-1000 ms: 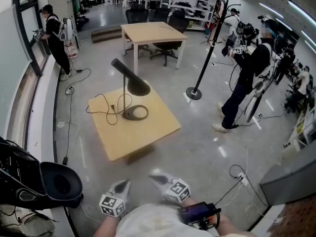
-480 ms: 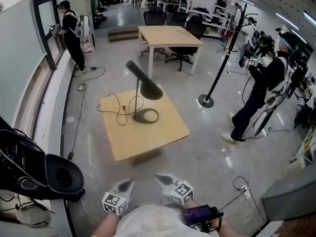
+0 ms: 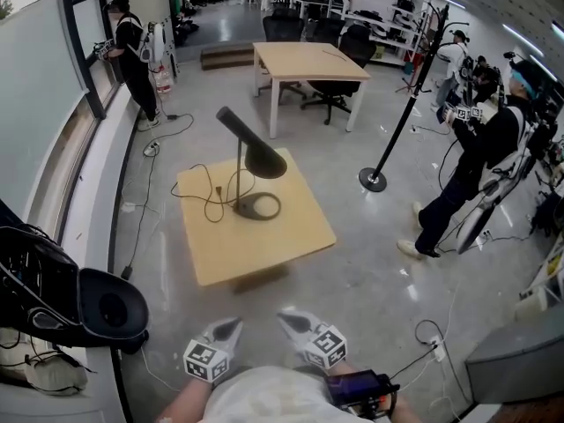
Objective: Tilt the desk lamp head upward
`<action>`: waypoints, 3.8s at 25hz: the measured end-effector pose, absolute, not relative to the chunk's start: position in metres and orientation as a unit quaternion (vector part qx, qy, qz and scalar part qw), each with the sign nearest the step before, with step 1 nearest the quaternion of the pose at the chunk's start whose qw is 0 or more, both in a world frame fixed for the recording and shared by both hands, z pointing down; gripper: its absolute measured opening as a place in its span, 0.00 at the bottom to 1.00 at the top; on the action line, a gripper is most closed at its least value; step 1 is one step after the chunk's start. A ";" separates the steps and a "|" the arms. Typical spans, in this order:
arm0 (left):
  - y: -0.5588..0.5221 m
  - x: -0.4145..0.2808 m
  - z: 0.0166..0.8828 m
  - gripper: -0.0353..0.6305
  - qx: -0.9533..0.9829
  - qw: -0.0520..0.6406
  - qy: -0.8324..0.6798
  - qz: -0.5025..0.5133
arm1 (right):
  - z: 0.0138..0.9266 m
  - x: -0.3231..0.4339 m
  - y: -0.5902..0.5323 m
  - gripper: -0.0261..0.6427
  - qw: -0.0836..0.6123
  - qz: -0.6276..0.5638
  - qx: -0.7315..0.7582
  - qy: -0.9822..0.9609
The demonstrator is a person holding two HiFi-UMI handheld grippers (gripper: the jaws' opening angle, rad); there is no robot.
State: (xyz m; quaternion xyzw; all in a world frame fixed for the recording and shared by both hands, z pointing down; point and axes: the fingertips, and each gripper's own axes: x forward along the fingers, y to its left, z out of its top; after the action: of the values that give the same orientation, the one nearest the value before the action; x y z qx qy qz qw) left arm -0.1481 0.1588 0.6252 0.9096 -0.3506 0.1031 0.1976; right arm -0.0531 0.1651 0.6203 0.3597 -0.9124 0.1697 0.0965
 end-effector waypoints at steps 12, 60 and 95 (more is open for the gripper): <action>0.127 -0.082 0.617 0.06 0.901 0.183 -0.378 0.111 | 0.615 0.012 0.127 0.06 0.085 0.161 0.335 -0.924; -0.129 -0.102 0.577 0.06 0.925 0.112 -0.348 0.098 | 0.594 0.037 -0.111 0.06 0.126 0.097 0.410 -0.898; -0.278 -0.152 0.383 0.26 0.905 -0.032 -0.406 0.124 | 0.564 0.031 -0.240 0.06 0.154 -0.060 0.338 -0.927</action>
State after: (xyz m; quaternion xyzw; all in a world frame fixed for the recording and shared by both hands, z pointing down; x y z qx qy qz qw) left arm -0.1520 -0.2778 0.3833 0.9047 -0.4064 0.1241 -0.0318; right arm 0.0313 -0.2400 0.5638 0.3379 -0.9265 -0.0605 0.1540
